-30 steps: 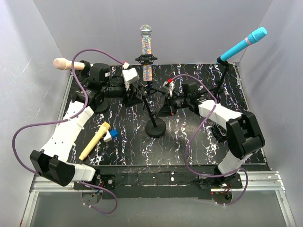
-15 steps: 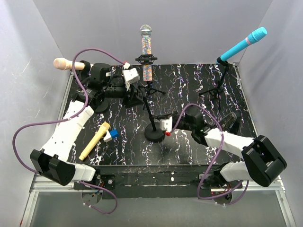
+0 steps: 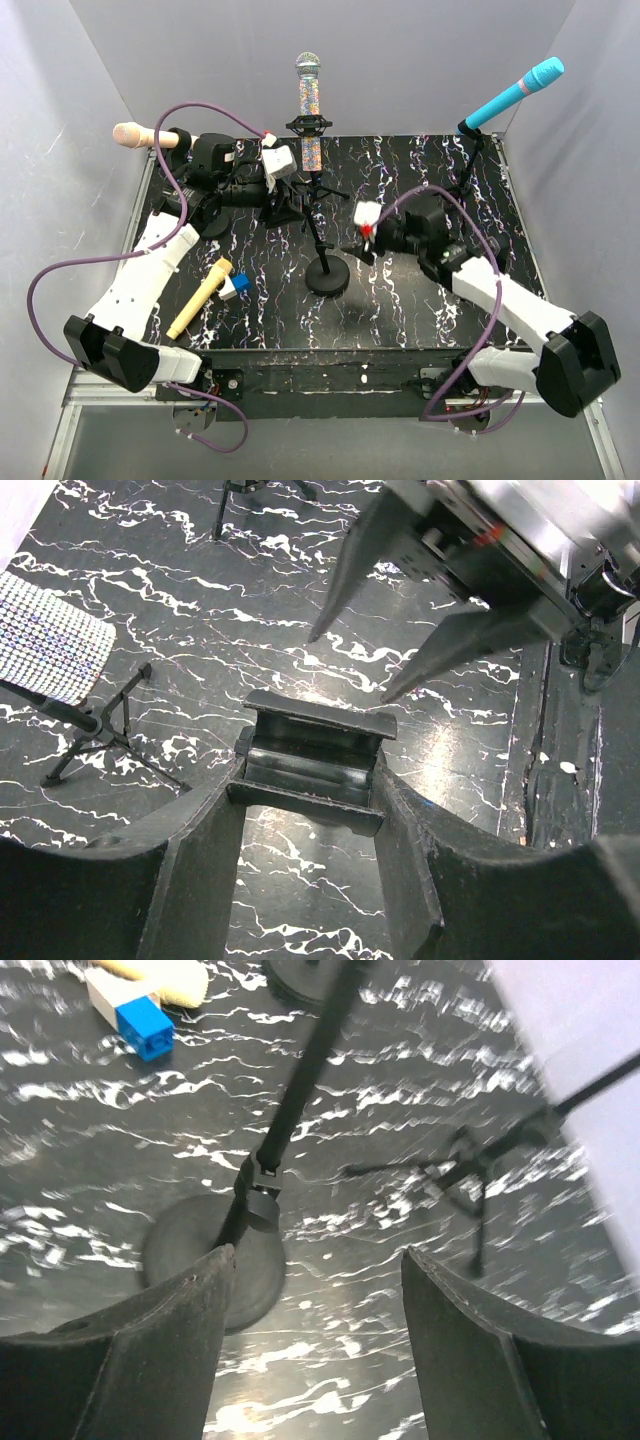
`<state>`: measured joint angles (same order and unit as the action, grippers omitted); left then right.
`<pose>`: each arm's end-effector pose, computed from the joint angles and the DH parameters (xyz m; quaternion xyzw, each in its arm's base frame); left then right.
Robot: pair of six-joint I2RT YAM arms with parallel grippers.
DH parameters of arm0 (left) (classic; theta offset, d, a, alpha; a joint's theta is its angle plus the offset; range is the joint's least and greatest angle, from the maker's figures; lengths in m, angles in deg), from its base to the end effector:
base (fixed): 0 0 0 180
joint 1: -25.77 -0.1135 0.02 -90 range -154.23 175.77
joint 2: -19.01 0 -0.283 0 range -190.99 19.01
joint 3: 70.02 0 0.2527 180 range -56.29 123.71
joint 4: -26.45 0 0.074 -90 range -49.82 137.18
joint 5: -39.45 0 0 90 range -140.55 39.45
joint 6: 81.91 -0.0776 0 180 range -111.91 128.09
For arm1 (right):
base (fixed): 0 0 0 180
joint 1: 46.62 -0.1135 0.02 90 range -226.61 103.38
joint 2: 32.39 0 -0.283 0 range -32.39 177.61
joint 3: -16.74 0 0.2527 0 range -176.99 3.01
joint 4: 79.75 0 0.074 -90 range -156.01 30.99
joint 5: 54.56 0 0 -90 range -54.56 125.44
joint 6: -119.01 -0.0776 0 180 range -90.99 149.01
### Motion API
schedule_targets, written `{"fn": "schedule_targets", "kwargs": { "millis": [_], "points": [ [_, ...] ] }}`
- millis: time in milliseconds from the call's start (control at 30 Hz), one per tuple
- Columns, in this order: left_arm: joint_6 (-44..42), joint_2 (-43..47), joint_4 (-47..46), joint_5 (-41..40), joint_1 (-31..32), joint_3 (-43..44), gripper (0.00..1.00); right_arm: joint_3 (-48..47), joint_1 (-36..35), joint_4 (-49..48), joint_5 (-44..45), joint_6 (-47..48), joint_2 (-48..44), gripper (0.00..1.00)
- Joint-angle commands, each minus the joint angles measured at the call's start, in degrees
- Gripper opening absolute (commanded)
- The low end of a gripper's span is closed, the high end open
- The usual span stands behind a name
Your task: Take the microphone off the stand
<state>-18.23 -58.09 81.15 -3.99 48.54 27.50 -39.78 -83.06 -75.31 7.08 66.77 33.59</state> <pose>0.2538 -0.1676 0.4058 0.5054 0.6620 -0.3360 0.4399 0.2132 0.2032 0.2963 -0.5810 0.5179 0.1860 0.5998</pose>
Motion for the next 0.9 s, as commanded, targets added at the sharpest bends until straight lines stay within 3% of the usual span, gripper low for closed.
{"fn": "schedule_targets", "kwargs": {
  "millis": [0,167,333,567,767,867],
  "points": [
    [-2.3,2.6,-1.5,0.2,-0.3,0.1,0.09,-11.6,5.7,14.2,-7.4,-29.1,7.0,0.72],
    [-2.7,3.4,-0.9,0.0,-0.3,-0.2,0.1,-18.0,10.6,13.8,-25.2,-50.1,17.5,0.67],
    [-3.7,4.4,0.5,0.0,-0.3,-0.1,0.1,-18.2,10.5,7.6,-32.0,-61.3,23.4,0.68],
    [-5.0,5.4,1.3,-0.7,-0.3,-0.5,0.1,-20.9,10.1,4.0,-32.0,-67.3,30.2,0.65],
    [-5.2,6.1,1.7,-1.4,-0.3,-1.0,0.1,-22.6,8.9,5.0,-32.6,-66.9,33.3,0.6],
    [-5.3,6.3,1.7,-1.2,-0.3,-1.2,0.1,-22.3,8.2,5.1,-32.5,-66.0,33.3,0.52]
  ]
}}
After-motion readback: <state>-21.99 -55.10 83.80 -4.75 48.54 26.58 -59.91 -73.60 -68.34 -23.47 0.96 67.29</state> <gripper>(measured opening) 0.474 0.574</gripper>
